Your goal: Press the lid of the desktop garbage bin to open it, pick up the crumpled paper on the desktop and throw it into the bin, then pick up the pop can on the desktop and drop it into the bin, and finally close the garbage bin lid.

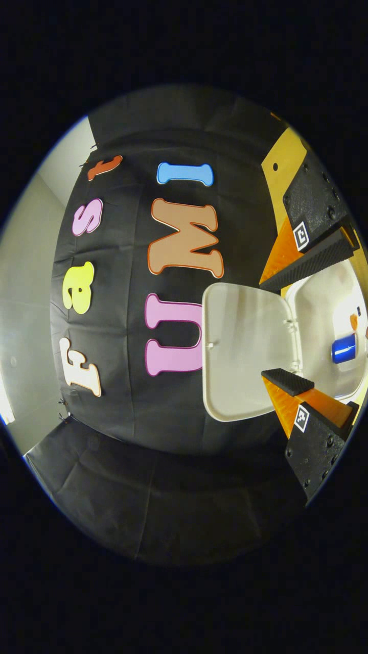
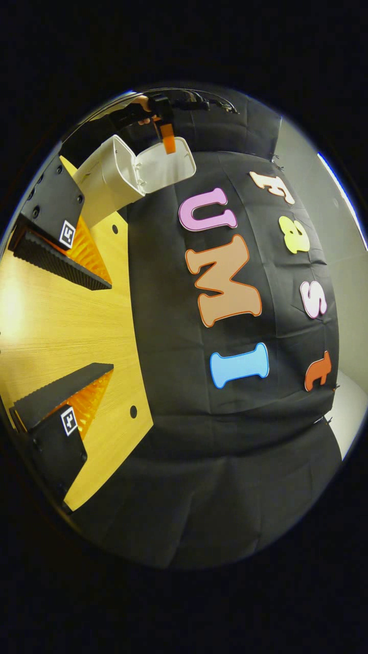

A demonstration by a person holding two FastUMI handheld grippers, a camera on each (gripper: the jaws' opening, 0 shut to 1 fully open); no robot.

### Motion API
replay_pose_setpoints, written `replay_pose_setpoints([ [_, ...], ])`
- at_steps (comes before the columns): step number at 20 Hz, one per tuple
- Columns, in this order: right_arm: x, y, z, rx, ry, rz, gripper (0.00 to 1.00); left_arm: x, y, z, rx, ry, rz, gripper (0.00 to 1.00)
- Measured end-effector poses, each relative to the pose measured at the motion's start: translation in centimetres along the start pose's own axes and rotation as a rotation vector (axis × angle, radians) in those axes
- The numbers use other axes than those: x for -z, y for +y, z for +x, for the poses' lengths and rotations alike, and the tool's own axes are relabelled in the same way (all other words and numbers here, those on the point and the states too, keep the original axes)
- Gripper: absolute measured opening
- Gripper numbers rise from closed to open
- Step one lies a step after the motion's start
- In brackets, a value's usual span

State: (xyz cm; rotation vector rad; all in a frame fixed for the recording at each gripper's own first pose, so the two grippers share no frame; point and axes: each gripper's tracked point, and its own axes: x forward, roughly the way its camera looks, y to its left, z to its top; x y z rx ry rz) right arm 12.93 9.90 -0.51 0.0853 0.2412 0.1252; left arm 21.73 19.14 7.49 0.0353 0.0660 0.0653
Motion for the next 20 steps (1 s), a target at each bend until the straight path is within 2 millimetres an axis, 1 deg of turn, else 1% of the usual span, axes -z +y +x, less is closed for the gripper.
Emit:
replay_pose_setpoints([
  [4, 0.4, 0.1, 0.2, -0.011, 0.013, -0.004, 0.96, -4.1, 1.2, 2.3, 0.0, -0.04, -0.015, 0.93],
  [5, 0.5, 0.3, 0.3, -0.011, 0.017, -0.004, 0.96, -4.9, 1.9, 2.9, -0.011, -0.055, -0.008, 0.92],
  [6, 0.5, 0.3, 0.4, -0.009, 0.021, -0.001, 0.96, -5.7, 2.3, 3.5, -0.018, -0.064, -0.001, 0.93],
  [8, 0.6, 0.1, 0.4, -0.005, 0.025, 0.005, 0.96, -6.8, 3.4, 4.6, -0.039, -0.074, 0.009, 0.92],
  [9, 0.8, -0.1, 0.4, -0.001, 0.031, 0.011, 0.96, -7.1, 3.8, 5.1, -0.05, -0.077, 0.011, 0.92],
  [11, 0.9, -0.5, 0.4, 0.008, 0.037, 0.024, 0.96, -6.8, 4.3, 6.1, -0.055, -0.063, 0.009, 0.92],
  [12, 0.9, -0.8, 0.4, 0.013, 0.037, 0.028, 0.96, -6.4, 4.5, 6.5, -0.058, -0.049, 0.0, 0.92],
  [13, 0.9, -1.0, 0.2, 0.017, 0.038, 0.029, 0.96, -5.8, 4.8, 6.9, -0.062, -0.03, -0.008, 0.94],
  [15, 1.0, -1.5, -0.2, 0.028, 0.035, 0.025, 0.96, -4.5, 5.5, 7.6, -0.084, 0.006, -0.007, 0.94],
  [17, 0.8, -1.5, -0.1, 0.035, 0.032, 0.024, 0.96, -4.8, 5.8, 7.5, -0.091, -0.007, 0.0, 0.94],
  [18, 0.8, -1.5, -0.2, 0.035, 0.03, 0.024, 0.96, -4.6, 5.7, 7.5, -0.095, 0.005, -0.001, 0.91],
  [20, 0.8, -1.4, -0.2, 0.033, 0.029, 0.024, 0.96, -4.8, 5.4, 7.0, -0.094, -0.012, 0.001, 0.94],
])
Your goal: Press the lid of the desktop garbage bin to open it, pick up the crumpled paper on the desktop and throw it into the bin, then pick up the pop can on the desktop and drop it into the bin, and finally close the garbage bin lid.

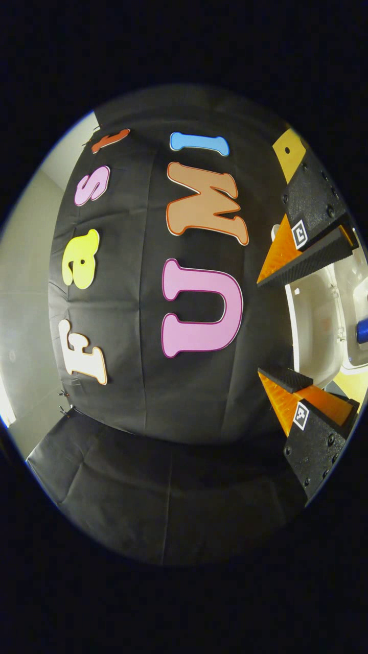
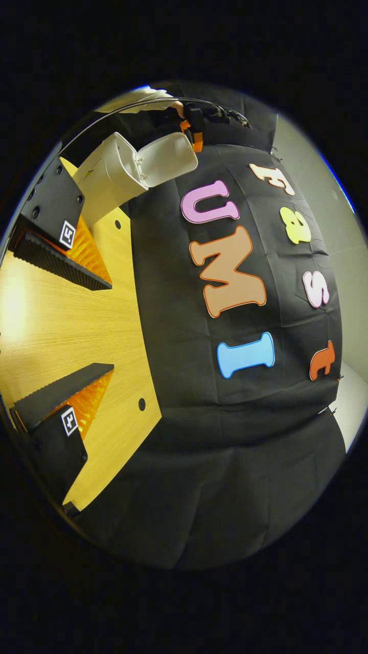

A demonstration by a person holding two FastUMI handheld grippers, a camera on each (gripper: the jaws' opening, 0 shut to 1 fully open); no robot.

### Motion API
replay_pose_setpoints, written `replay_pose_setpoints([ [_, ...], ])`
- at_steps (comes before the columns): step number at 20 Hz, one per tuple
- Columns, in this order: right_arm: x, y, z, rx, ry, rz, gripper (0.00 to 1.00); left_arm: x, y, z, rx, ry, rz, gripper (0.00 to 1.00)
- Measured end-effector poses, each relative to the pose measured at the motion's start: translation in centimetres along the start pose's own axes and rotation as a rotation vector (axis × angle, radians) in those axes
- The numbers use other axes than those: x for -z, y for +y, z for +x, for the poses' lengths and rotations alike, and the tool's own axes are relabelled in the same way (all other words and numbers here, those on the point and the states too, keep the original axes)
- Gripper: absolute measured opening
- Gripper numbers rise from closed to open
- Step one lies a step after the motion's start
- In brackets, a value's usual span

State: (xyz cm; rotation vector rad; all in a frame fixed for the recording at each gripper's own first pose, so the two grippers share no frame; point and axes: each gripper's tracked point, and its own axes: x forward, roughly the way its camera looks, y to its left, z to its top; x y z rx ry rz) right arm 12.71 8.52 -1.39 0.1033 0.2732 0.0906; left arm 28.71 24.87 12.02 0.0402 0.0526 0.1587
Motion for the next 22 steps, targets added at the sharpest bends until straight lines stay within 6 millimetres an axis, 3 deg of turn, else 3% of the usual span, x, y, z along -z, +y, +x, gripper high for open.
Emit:
replay_pose_setpoints([
  [6, 0.2, 0.5, 0.2, -0.019, 0.004, -0.004, 0.96, 0.6, -0.6, -2.6, 0.005, -0.022, -0.002, 0.93],
  [11, 0.2, 1.0, 0.4, -0.046, 0.011, -0.016, 0.96, 2.3, -1.7, -6.4, -0.035, -0.07, 0.019, 0.92],
  [17, -0.4, 1.5, 0.7, -0.083, 0.008, -0.042, 0.96, 6.7, -3.2, -10.2, -0.033, -0.057, 0.032, 0.92],
  [20, -0.3, 1.7, 0.7, -0.093, 0.015, -0.067, 0.96, 10.6, -4.3, -10.8, -0.035, 0.0, 0.005, 0.92],
  [22, -0.4, 1.8, 0.8, -0.1, 0.017, -0.077, 0.96, 12.1, -5.0, -10.8, -0.043, -0.007, -0.017, 0.94],
])
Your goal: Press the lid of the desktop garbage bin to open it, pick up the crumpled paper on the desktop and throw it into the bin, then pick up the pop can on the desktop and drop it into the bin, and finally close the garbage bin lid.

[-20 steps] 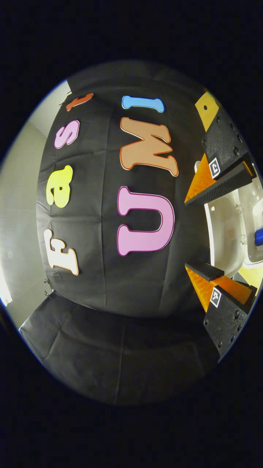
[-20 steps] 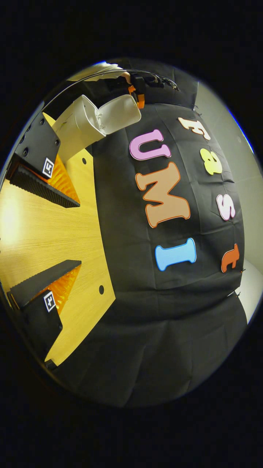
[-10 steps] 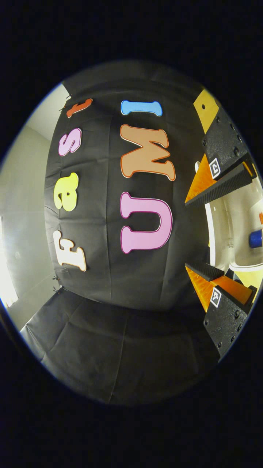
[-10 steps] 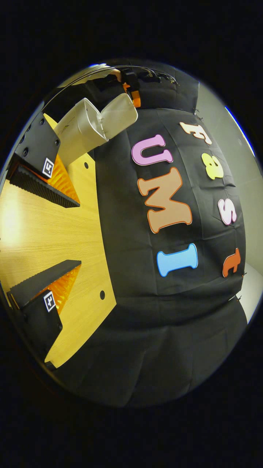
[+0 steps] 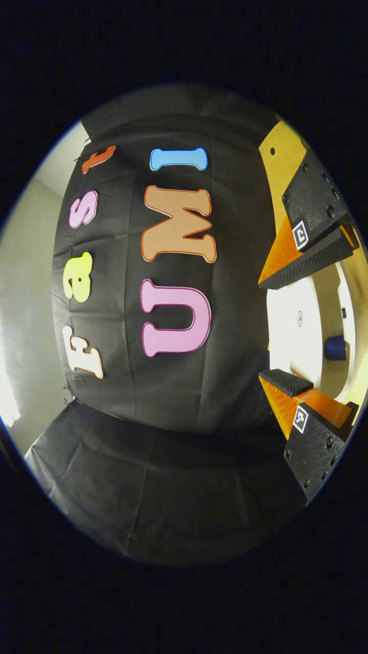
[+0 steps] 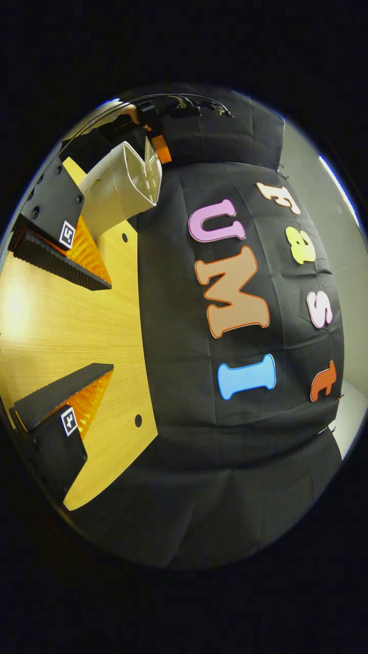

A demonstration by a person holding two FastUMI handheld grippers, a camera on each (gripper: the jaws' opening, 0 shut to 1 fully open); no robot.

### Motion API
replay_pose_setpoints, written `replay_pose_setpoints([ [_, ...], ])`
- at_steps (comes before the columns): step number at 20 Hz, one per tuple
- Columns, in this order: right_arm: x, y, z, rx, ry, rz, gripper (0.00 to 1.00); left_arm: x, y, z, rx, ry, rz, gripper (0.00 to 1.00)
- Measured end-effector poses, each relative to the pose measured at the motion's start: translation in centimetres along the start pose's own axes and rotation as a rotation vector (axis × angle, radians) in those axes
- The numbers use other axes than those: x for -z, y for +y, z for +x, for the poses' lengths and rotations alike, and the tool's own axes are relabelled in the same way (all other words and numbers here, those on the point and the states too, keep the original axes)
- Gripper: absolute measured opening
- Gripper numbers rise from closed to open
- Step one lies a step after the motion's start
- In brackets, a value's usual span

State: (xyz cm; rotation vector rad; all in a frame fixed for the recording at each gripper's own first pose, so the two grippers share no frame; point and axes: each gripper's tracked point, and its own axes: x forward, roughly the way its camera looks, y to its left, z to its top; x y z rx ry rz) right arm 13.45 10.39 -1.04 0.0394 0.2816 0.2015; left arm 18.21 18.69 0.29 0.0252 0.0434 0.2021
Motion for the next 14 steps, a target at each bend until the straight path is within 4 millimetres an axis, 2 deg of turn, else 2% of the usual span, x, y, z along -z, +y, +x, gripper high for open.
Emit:
replay_pose_setpoints([
  [3, -0.1, -0.1, 0.0, -0.001, 0.005, -0.017, 0.96, 2.6, -0.1, 0.3, -0.036, 0.016, 0.043, 0.93],
  [7, 0.3, -0.7, -0.2, 0.017, 0.017, -0.031, 0.96, 4.6, 0.0, 0.1, -0.052, 0.032, 0.015, 0.94],
  [9, 0.7, -1.0, -0.1, 0.028, 0.029, -0.035, 0.96, 5.2, -0.2, -0.1, -0.051, 0.024, 0.046, 0.92],
  [14, 2.0, -1.3, -0.3, 0.042, 0.057, -0.056, 0.96, 5.0, 0.6, 0.0, -0.077, -0.04, 0.052, 0.95],
])
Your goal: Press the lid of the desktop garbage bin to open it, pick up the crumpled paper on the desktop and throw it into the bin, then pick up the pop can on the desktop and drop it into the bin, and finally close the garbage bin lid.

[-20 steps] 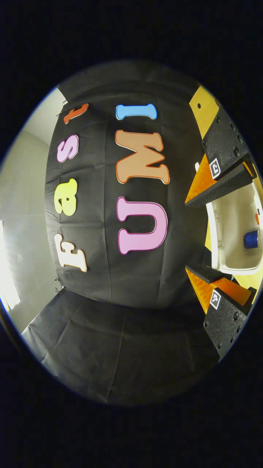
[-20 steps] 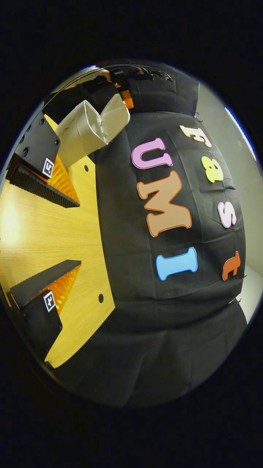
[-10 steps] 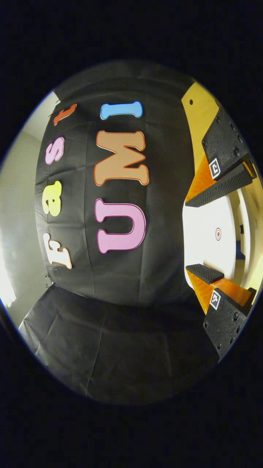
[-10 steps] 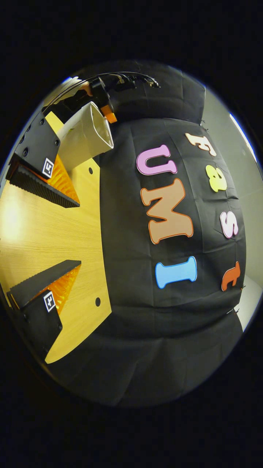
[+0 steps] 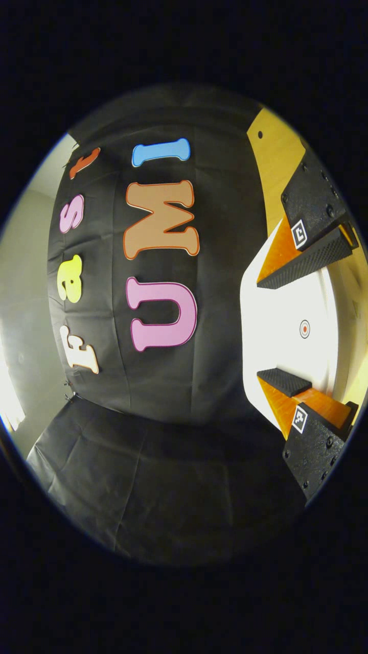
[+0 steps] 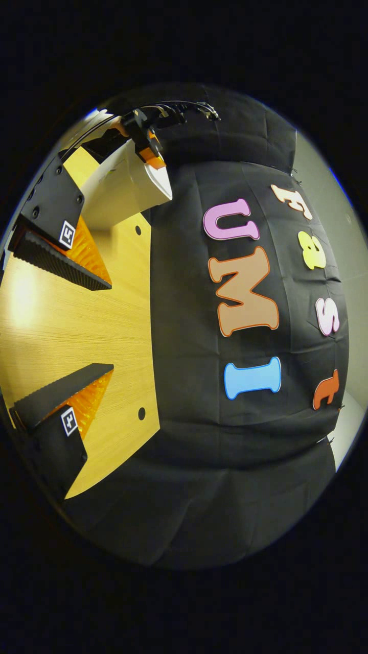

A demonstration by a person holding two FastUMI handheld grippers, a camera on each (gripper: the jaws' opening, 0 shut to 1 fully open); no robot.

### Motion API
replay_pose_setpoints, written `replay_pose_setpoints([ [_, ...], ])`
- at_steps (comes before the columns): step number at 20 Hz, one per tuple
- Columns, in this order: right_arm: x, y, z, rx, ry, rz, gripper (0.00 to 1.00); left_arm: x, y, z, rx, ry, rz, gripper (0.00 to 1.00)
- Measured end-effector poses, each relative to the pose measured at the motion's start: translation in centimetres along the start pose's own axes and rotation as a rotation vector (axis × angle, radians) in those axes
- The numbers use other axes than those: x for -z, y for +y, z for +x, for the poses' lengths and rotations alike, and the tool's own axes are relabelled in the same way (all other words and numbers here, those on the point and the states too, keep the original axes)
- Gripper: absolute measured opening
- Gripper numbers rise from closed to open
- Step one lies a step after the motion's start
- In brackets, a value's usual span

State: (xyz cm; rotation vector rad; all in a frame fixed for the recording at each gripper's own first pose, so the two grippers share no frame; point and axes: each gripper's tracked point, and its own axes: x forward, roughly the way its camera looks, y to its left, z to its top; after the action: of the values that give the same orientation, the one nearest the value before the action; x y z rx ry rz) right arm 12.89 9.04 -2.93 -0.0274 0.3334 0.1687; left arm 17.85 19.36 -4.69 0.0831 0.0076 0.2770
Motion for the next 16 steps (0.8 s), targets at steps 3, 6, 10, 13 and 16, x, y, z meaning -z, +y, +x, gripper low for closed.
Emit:
replay_pose_setpoints([
  [3, 0.7, -0.1, 0.0, 0.005, 0.018, 0.009, 0.96, 0.3, 0.0, 0.0, -0.017, -0.001, 0.019, 0.94],
  [6, 1.3, -0.4, -0.2, 0.017, 0.027, 0.017, 0.96, 0.4, -0.1, 0.0, -0.012, 0.011, 0.041, 0.95],
  [10, 1.3, -0.3, -0.6, 0.017, 0.021, 0.028, 0.94, 0.4, -0.1, -0.3, -0.011, -0.004, 0.039, 0.95],
  [13, 0.4, -0.5, -0.9, 0.023, -0.001, 0.011, 0.96, -0.6, -0.4, -0.5, 0.006, -0.072, 0.051, 0.94],
  [16, -0.2, -0.7, -1.3, 0.026, -0.021, 0.022, 0.96, -0.7, 0.1, -0.3, 0.008, -0.066, 0.049, 0.94],
])
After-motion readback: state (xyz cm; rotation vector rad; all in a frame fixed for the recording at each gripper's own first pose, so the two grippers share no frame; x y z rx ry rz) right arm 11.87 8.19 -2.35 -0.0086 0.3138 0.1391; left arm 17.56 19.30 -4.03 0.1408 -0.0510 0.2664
